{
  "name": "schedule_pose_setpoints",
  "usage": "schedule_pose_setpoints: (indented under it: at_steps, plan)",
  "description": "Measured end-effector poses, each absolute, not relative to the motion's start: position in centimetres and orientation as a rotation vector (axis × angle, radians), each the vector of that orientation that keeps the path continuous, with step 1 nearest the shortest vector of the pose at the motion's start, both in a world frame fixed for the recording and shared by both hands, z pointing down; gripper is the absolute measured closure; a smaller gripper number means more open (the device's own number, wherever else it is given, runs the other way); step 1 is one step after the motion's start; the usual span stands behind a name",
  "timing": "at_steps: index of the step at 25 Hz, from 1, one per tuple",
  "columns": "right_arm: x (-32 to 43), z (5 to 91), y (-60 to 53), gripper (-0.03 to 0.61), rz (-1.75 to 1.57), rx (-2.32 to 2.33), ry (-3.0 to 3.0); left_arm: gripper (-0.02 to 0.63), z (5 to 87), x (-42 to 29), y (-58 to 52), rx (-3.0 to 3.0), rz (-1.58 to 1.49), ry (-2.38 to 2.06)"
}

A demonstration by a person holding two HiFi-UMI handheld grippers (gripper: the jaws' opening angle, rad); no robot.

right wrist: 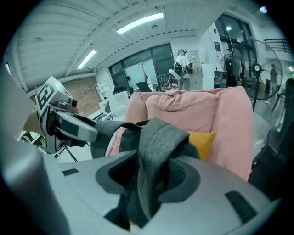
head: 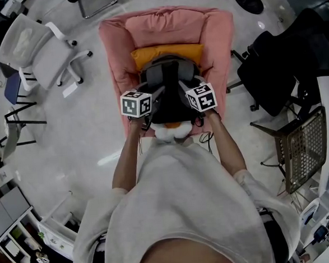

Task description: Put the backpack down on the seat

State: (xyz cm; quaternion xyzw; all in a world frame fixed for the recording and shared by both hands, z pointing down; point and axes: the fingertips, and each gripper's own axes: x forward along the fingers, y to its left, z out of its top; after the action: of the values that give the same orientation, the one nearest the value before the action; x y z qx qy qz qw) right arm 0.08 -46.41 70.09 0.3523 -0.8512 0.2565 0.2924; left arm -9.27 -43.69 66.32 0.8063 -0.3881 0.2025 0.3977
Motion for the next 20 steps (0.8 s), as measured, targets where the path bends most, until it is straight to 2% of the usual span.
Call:
schedule_pose_setpoints:
  at_steps: [1, 4, 6, 10, 20]
  plan:
    - [0.2, 70.0, -46.3, 0.401, 0.691, 0.937, -2.278, 0.374, 66.5, -9.4, -43.4, 2.032, 0.515, -0.990]
    - [1.0, 69.5, -46.1, 0.306, 0.697, 0.966, -2.290, 0.373, 66.7, -10.1, -42.6, 2.012, 0.510, -1.046]
    - [1.9, 69.3, -45.9, 0.277, 0.689, 1.005, -2.286, 0.373, 66.6, -10.7, -42.3, 2.007, 0.499, -1.081]
    - [3.1, 68.6, -44.7, 0.270, 0.699, 1.050, -2.290, 0.373, 65.8, -12.0, -41.8, 2.013, 0.474, -1.108]
    - [3.6, 62.2, -43.8, 0.341, 0.551, 1.144, -2.396, 0.374, 60.9, -10.8, -41.6, 2.180, 0.492, -1.163]
